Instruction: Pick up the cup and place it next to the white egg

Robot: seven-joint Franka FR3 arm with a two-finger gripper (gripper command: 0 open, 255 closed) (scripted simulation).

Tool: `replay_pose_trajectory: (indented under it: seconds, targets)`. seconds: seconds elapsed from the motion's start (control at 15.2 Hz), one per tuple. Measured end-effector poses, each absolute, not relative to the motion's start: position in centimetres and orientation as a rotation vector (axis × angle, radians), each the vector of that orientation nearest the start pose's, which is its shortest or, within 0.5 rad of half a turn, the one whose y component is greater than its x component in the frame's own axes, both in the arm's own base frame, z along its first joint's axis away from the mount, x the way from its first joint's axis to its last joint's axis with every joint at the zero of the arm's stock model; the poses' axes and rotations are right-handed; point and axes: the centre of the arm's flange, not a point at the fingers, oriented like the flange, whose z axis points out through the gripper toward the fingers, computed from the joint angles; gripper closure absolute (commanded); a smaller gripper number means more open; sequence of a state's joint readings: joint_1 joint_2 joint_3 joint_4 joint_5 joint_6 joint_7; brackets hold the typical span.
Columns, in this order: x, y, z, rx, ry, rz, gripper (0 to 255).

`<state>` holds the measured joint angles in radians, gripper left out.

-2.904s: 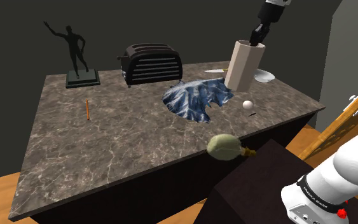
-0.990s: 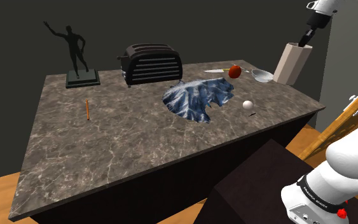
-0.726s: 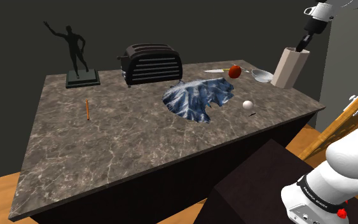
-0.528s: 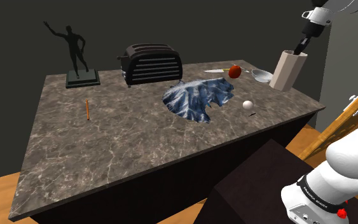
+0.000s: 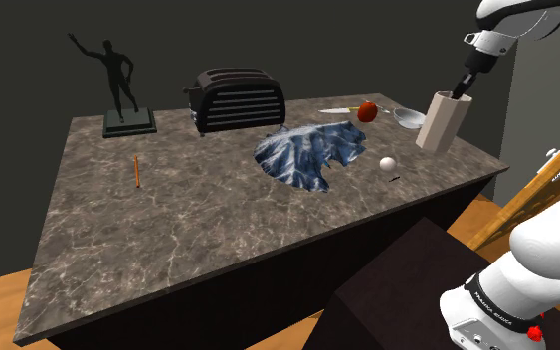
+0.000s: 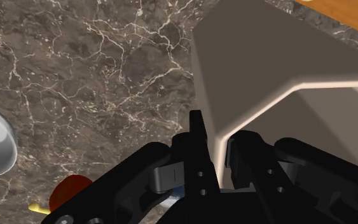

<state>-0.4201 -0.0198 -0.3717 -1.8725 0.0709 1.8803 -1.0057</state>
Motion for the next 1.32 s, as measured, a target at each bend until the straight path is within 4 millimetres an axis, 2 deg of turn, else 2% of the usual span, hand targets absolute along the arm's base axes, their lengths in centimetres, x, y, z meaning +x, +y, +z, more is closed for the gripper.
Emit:
replay_pose_trajectory:
  seconds: [1.32]
  targets:
    - [39.5, -39.5, 41.2, -3.099, -0.300, -0.117, 255]
